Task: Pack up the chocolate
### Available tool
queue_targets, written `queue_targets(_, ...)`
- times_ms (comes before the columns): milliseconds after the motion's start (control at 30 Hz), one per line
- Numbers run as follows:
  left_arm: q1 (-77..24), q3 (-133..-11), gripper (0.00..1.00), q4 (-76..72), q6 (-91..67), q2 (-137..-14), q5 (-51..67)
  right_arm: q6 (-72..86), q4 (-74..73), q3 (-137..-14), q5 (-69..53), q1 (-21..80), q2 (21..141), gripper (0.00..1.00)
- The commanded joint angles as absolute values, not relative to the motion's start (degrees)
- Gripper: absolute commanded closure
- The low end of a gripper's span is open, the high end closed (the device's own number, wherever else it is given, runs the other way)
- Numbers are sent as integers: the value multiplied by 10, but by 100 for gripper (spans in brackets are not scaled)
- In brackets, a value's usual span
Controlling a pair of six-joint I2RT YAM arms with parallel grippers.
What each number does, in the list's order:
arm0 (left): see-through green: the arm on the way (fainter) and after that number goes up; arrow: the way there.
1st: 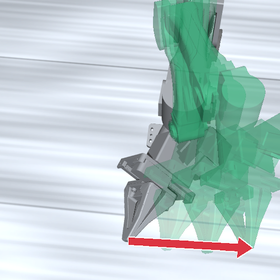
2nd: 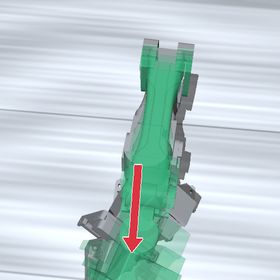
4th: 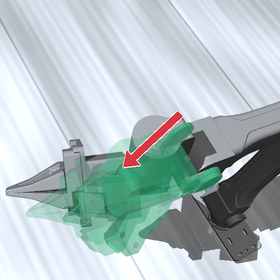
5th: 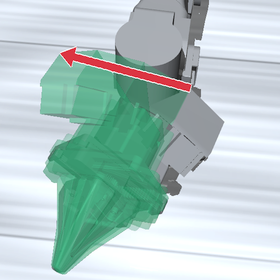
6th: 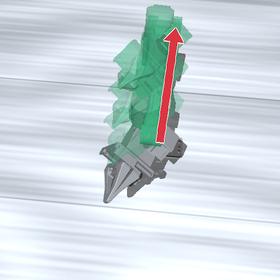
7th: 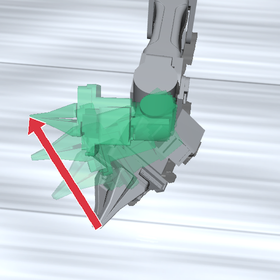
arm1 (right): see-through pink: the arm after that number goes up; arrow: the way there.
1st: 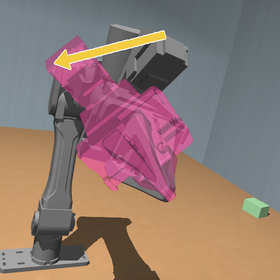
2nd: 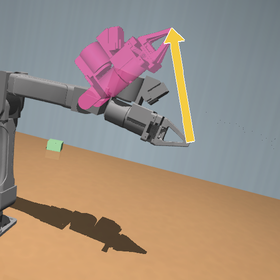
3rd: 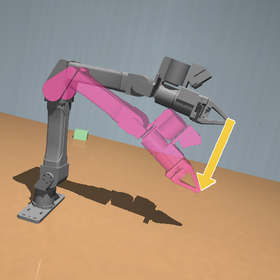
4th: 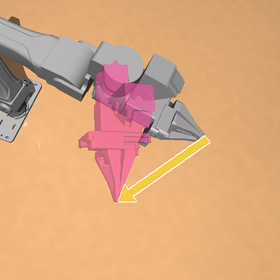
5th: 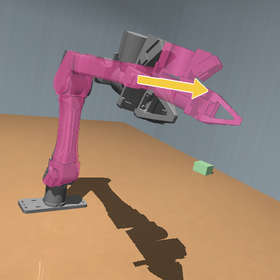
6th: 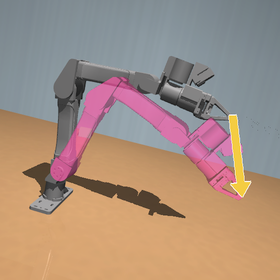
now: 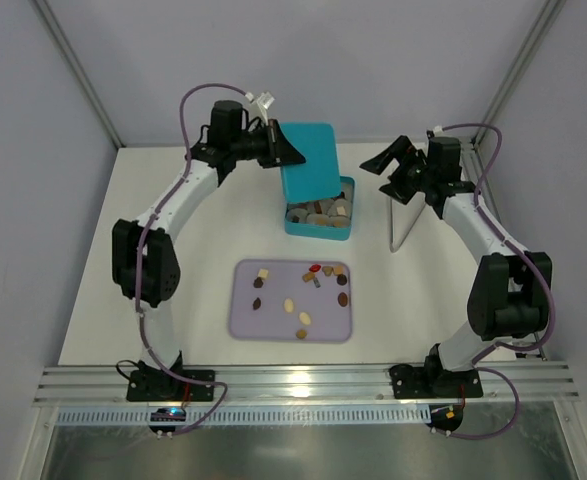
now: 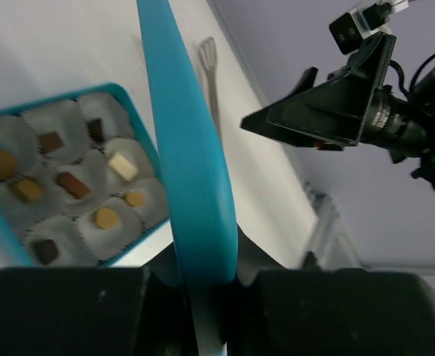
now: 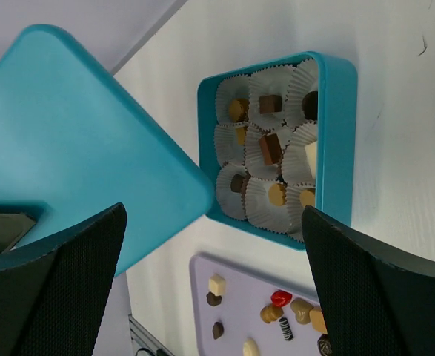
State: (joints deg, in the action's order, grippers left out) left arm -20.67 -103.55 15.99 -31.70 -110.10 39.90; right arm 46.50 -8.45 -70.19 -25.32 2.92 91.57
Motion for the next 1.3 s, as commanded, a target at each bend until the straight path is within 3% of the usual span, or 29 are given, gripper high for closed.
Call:
queue_targets(0,-197,-1016,100,3,-503,-1150,568,433,-43,-706,-239,31,923,0)
queue_targets(233,-178,-1035,100,-257,-738,-1272,656,423,-25,-729,-252,36,966,0)
queue_targets(700,-168,-1130,100,-243,-768,-1385,708,402,-33,-784,-222,69,1047,3)
queue_targets(1267,-168,-1142,98,-205,-743,-1443,729,389,-33,-800,-201,99,1097,4)
